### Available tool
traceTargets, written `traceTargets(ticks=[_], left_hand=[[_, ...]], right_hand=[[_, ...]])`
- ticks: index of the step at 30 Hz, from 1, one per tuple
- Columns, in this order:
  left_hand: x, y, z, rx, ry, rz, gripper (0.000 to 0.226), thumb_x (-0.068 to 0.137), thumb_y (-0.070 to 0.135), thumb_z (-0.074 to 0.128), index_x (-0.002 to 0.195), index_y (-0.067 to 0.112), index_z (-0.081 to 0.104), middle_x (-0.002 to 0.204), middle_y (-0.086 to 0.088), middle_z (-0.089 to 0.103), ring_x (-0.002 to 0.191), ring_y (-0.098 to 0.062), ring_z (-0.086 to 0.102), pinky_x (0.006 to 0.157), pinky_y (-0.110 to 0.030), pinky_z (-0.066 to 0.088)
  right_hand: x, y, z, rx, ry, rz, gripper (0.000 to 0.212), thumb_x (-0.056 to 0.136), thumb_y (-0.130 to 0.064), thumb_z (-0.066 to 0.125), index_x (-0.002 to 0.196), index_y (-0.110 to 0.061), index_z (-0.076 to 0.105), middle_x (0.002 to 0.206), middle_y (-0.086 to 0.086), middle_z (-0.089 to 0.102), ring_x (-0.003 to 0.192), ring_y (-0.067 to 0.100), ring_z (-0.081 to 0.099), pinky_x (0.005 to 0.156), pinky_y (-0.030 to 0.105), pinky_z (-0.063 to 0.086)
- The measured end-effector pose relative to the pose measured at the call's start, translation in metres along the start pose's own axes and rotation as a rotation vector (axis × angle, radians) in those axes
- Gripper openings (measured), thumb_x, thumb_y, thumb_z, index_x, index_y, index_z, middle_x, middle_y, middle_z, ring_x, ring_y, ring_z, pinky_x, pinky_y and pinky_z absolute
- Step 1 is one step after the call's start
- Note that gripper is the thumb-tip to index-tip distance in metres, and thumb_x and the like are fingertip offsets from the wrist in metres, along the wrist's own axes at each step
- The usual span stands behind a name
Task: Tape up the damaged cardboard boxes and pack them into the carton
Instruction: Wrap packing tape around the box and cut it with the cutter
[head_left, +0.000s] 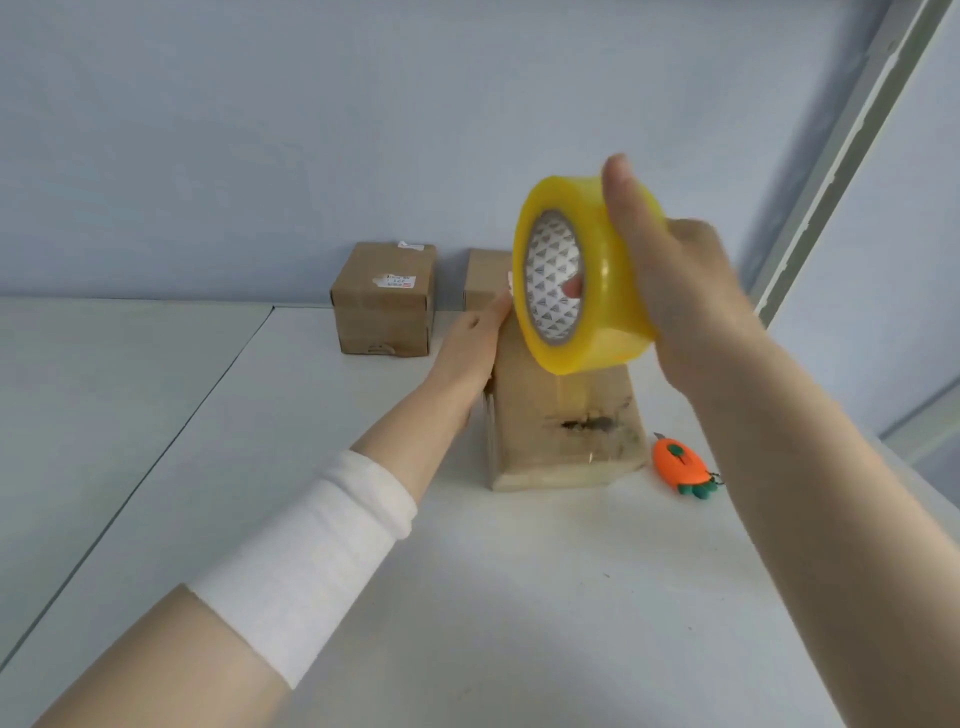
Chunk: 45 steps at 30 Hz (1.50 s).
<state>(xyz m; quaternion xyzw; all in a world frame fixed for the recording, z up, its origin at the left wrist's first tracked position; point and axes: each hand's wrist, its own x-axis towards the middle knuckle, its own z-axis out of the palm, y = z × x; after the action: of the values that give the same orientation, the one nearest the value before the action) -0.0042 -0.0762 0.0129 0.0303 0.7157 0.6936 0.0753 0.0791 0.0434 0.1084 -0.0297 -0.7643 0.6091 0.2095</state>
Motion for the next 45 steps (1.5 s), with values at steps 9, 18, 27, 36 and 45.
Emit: traceTargets(ticks=[9, 18, 27, 36, 45], left_hand=[[0.018, -0.029, -0.001, -0.157, 0.156, 0.134, 0.027, 0.097, 0.017, 0.043, 0.076, 0.019, 0.061, 0.08, 0.0, 0.061, 0.087, -0.018, 0.055, 0.079, -0.03, 0.043], [0.02, -0.025, -0.002, -0.097, 0.14, 0.18, 0.033, 0.095, 0.01, 0.039, 0.072, 0.02, 0.06, 0.08, 0.007, 0.058, 0.087, -0.014, 0.053, 0.078, -0.028, 0.044], [0.019, -0.022, -0.001, -0.059, 0.143, 0.159, 0.033, 0.095, 0.011, 0.039, 0.071, 0.022, 0.059, 0.079, 0.006, 0.058, 0.083, -0.012, 0.053, 0.072, -0.025, 0.043], [0.016, -0.018, -0.002, 0.091, 0.132, 0.162, 0.027, 0.096, 0.013, 0.035, 0.094, 0.013, 0.061, 0.089, 0.005, 0.056, 0.087, -0.011, 0.051, 0.068, -0.021, 0.041], [-0.028, 0.02, 0.002, 0.754, -0.017, 0.536, 0.06, 0.089, 0.053, 0.042, 0.139, 0.021, 0.043, 0.148, 0.003, 0.038, 0.139, -0.011, 0.028, 0.109, -0.024, 0.022]], right_hand=[[-0.001, 0.057, 0.02, 0.227, -0.201, 0.048, 0.036, 0.082, -0.055, 0.054, 0.094, -0.023, 0.066, 0.089, -0.007, 0.075, 0.087, 0.01, 0.07, 0.074, 0.027, 0.057], [-0.039, 0.053, -0.007, 0.18, -0.051, -0.054, 0.05, 0.074, -0.069, 0.049, 0.07, -0.025, 0.073, 0.067, -0.003, 0.073, 0.063, 0.008, 0.07, 0.051, 0.015, 0.05], [-0.051, 0.046, 0.002, 0.239, -0.019, 0.03, 0.042, 0.068, -0.067, 0.056, 0.056, -0.029, 0.07, 0.058, -0.005, 0.068, 0.058, 0.011, 0.066, 0.06, 0.032, 0.056], [-0.142, 0.061, -0.046, 0.05, -0.036, 0.265, 0.043, 0.053, -0.075, 0.052, 0.07, -0.04, 0.071, 0.057, 0.003, 0.07, 0.049, 0.014, 0.067, 0.044, 0.022, 0.051], [-0.128, 0.07, -0.041, 0.139, -0.099, 0.375, 0.046, 0.077, -0.054, 0.056, 0.066, -0.011, 0.067, 0.053, 0.001, 0.068, 0.043, 0.01, 0.063, 0.038, 0.016, 0.045]])
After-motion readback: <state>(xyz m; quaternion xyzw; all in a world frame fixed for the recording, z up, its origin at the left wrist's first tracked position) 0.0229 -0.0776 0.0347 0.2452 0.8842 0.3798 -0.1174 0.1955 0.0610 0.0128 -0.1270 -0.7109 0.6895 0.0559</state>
